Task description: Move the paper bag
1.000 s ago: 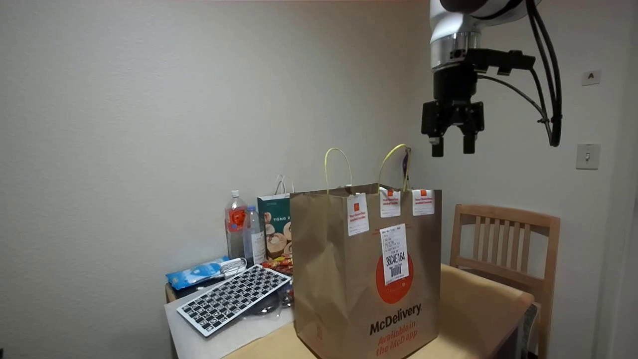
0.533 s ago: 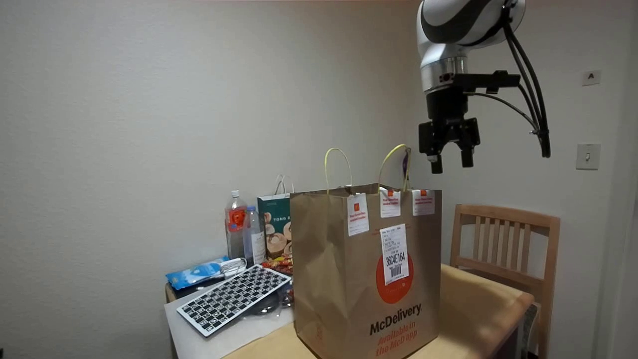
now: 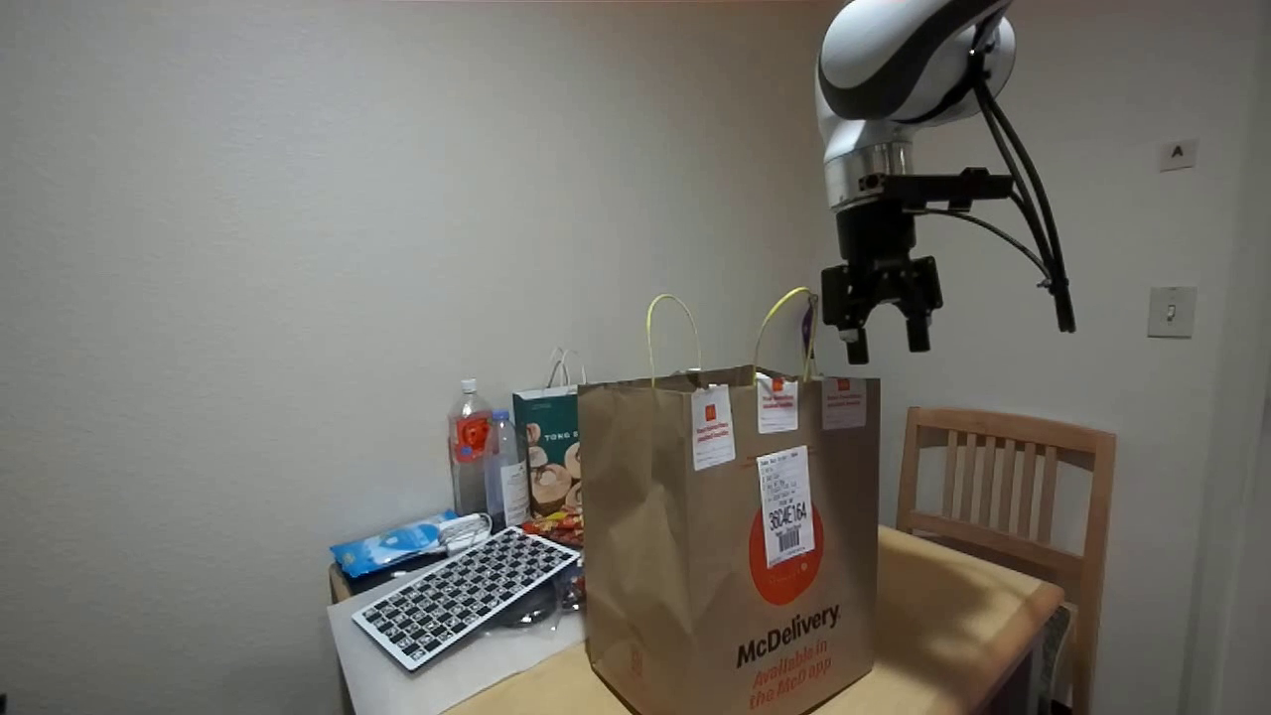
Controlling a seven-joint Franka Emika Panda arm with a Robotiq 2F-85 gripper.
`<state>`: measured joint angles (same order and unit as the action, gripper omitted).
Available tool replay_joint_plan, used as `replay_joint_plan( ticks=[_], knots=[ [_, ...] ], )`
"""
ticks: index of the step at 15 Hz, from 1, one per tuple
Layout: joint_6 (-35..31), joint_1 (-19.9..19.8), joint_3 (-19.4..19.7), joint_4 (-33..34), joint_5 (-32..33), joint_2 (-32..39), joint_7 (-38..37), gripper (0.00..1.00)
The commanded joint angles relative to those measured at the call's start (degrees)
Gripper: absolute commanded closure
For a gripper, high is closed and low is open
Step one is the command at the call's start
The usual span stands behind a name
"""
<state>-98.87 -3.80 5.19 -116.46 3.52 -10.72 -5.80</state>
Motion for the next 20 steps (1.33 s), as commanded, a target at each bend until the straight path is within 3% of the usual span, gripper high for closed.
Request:
replay_joint_plan(
  ticks=[1,14,20],
  knots=[
    [-1.0,-0.5,0.3,3.0,-1.8,3.3,1.5,0.0],
    [-3.2,-0.8,0.9,9.1,-2.6,6.6,0.8,0.0],
    [-2.1,-0.2,0.5,13.2,-3.6,11.5,2.3,0.0]
  ],
)
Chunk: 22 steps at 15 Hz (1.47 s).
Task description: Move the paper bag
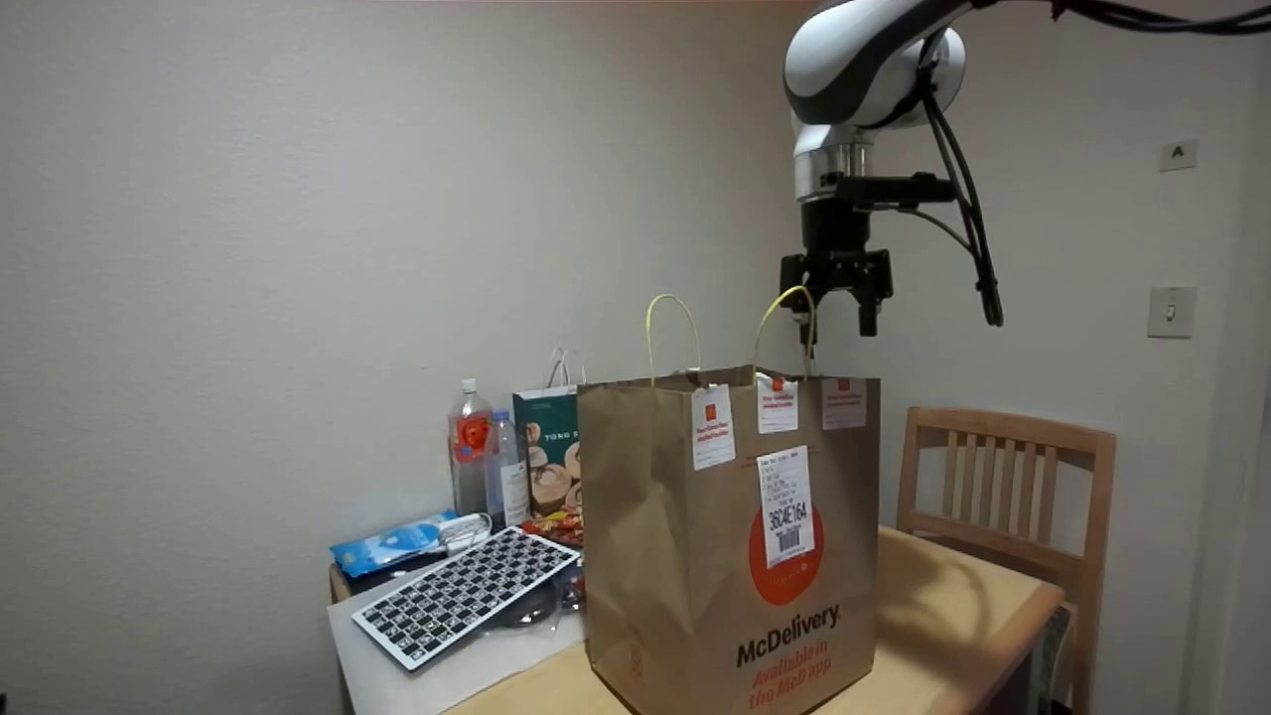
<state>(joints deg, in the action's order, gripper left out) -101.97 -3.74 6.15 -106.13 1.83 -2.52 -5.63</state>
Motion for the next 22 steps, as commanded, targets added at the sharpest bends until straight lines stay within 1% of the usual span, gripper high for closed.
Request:
replay_joint_plan(
  ticks=[1,7,8,9,12,15,19,22],
  knots=[
    [1.3,-0.2,-0.6,3.4,-2.0,4.4,2.4,0.0],
    [4.6,0.0,-1.8,4.8,-1.8,8.7,2.7,0.0],
    [5.6,0.0,-1.8,4.5,-1.8,8.8,2.2,0.25],
    [6.3,-0.1,-1.9,4.1,-2.1,8.8,2.6,0.26],
    [7.8,-0.5,-1.7,3.6,-3.7,8.5,3.2,0.46],
    [7.5,-0.8,-1.5,2.9,-4.5,7.7,3.9,0.67],
    [7.1,-1.0,-1.2,1.9,-5.1,6.9,5.5,0.92],
    [7.3,-1.2,-1.1,3.4,-1.0,8.2,11.6,0.98]
  ],
)
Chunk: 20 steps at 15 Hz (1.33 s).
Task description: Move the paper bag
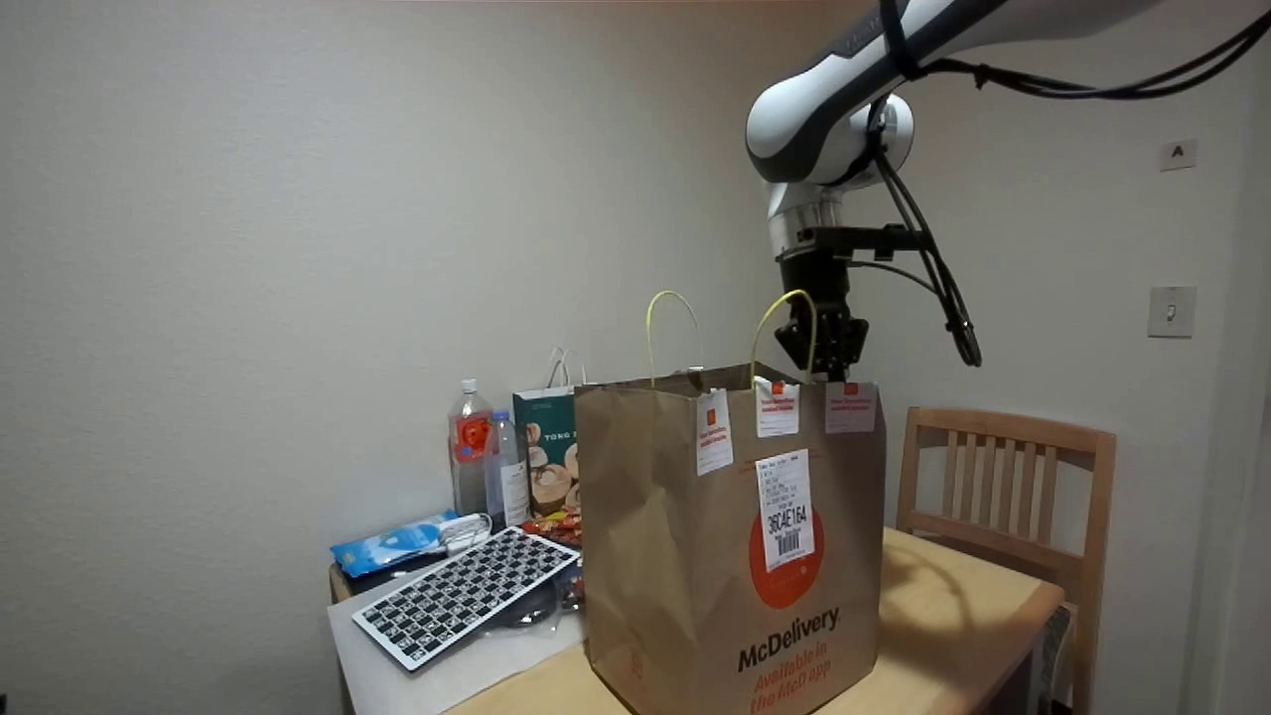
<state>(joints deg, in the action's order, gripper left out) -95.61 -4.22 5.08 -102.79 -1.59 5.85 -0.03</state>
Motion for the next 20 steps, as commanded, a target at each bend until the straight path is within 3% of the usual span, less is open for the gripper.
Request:
replay_joint_plan(
  ticks=[1,6,16,20],
  knots=[
    [1.6,-0.8,0.0,1.1,3.6,0.6,8.7,0.98],
    [3.2,-0.7,-0.5,6.7,8.4,4.9,22.3,0.93],
    [5.6,1.8,-5.5,22.3,17.6,14.5,42.4,0.93],
    [1.3,2.6,-5.8,22.6,24.1,13.7,50.0,0.96]
  ],
)
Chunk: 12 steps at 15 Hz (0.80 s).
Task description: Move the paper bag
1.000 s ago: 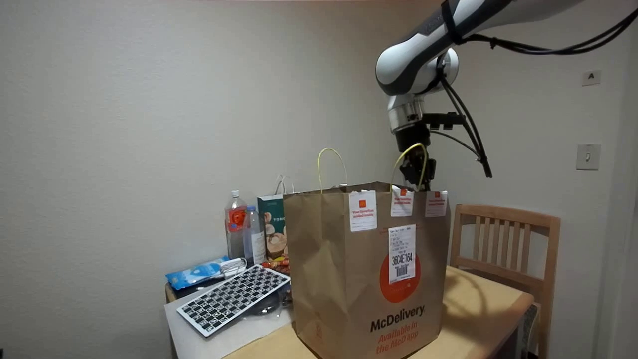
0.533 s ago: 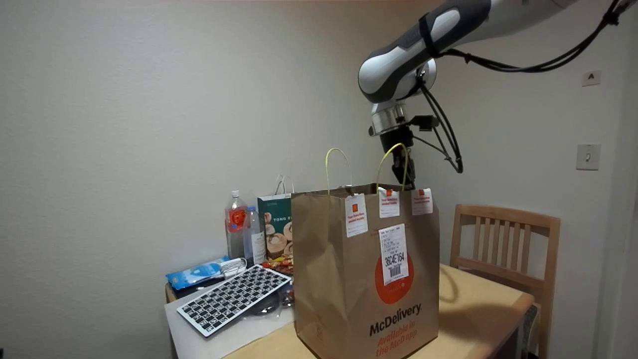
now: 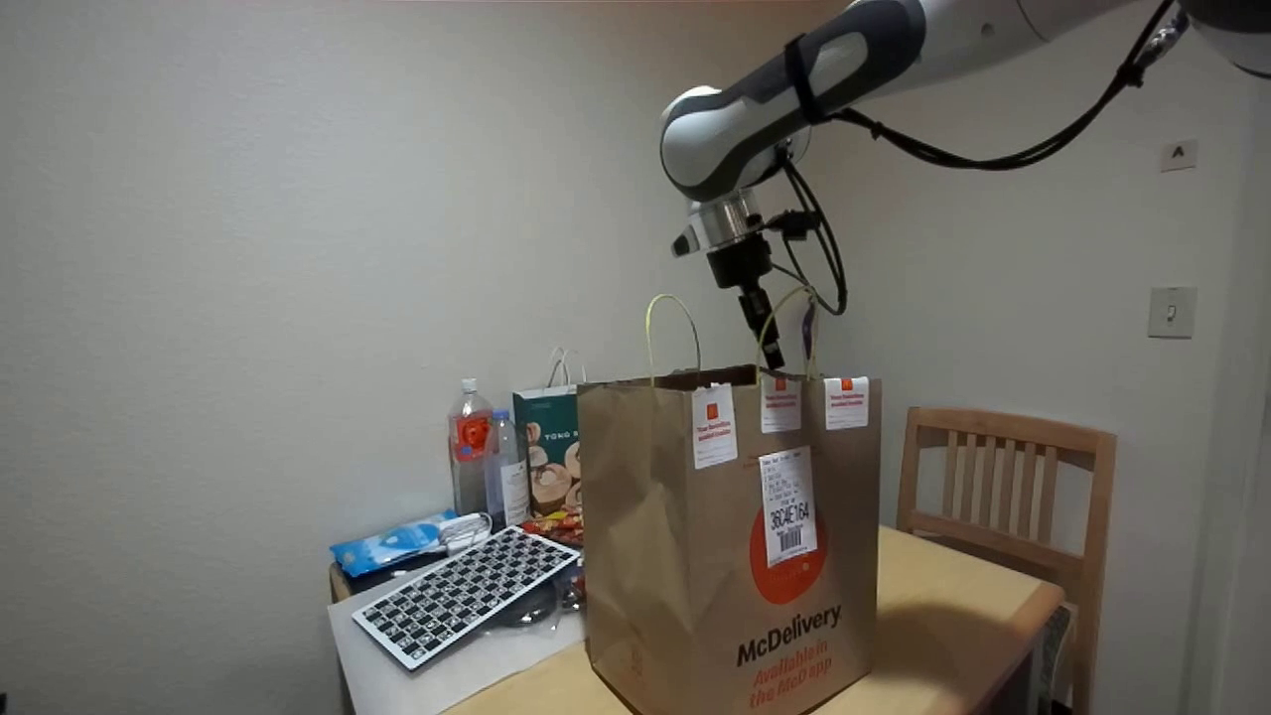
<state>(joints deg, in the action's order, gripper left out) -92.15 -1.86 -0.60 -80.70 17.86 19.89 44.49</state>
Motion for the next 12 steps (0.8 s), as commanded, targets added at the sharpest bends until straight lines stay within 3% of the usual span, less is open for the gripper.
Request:
replay_joint_plan(
  ticks=[1,4,5,6,8,12],
  knots=[
    [-0.3,0.1,-0.1,0.7,1.6,0.1,1.7,0.95],
    [-0.8,0.2,-0.1,1.2,3.3,0.1,3.7,0.96],
    [-0.8,0.2,-0.1,1.2,3.3,0.1,3.8,0.71],
    [1.0,0.4,0.2,0.7,2.5,-0.6,1.2,0.7],
    [2.2,0.8,0.6,-0.9,2.8,-1.7,-4.3,0.6],
    [4.1,1.3,0.9,-3.0,2.7,-3.2,-17.8,0.34]
  ],
)
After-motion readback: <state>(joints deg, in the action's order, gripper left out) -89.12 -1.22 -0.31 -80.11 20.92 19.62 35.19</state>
